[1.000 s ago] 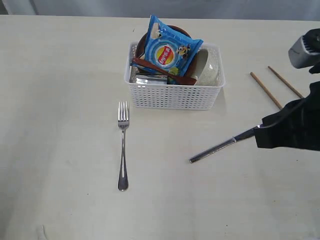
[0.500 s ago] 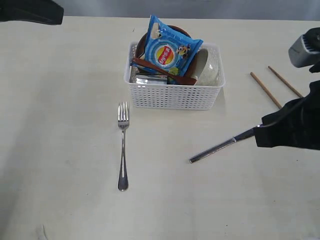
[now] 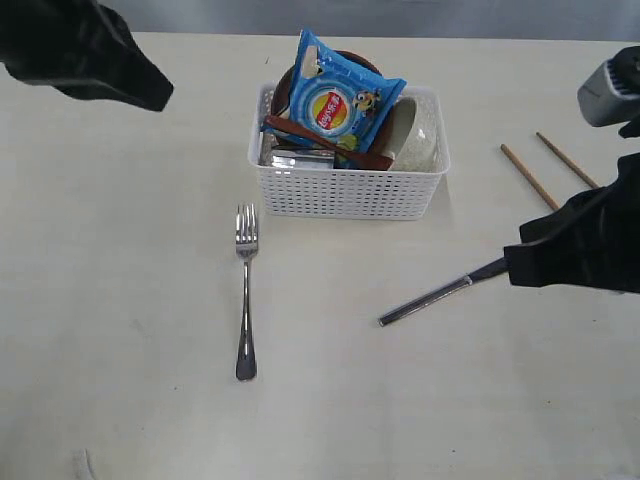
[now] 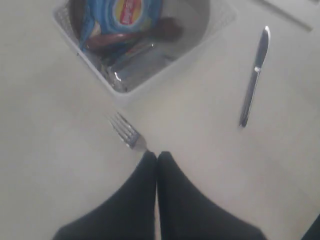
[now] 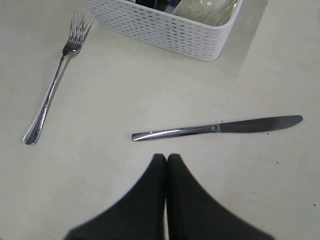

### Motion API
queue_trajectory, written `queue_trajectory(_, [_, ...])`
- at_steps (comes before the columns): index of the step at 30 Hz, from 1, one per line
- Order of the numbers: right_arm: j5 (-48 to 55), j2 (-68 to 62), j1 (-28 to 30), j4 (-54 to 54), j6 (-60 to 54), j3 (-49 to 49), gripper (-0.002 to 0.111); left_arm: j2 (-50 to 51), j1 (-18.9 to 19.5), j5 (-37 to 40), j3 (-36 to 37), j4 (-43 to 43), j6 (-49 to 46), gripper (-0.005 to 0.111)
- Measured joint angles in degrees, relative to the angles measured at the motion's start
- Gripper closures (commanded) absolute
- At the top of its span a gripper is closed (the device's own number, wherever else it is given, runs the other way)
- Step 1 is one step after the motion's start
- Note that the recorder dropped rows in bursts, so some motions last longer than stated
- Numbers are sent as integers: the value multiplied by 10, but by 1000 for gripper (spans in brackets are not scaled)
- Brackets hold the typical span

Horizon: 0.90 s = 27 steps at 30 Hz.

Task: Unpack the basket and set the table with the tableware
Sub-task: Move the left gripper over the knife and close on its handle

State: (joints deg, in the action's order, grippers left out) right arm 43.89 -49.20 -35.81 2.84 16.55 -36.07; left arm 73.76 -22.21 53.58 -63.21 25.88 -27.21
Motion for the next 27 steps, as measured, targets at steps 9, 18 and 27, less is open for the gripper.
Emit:
queue_trajectory(9, [0,0,0,0,0,0,109,77,-105,10,-22,-82,88,107])
queue_trajectory(18, [0,0,0,0,0,0,109,231,-144,69,-171,-89,55,106])
queue_trajectory(27, [17,0,0,35,43,0,109,274,-266,64,-206,-140,61,106])
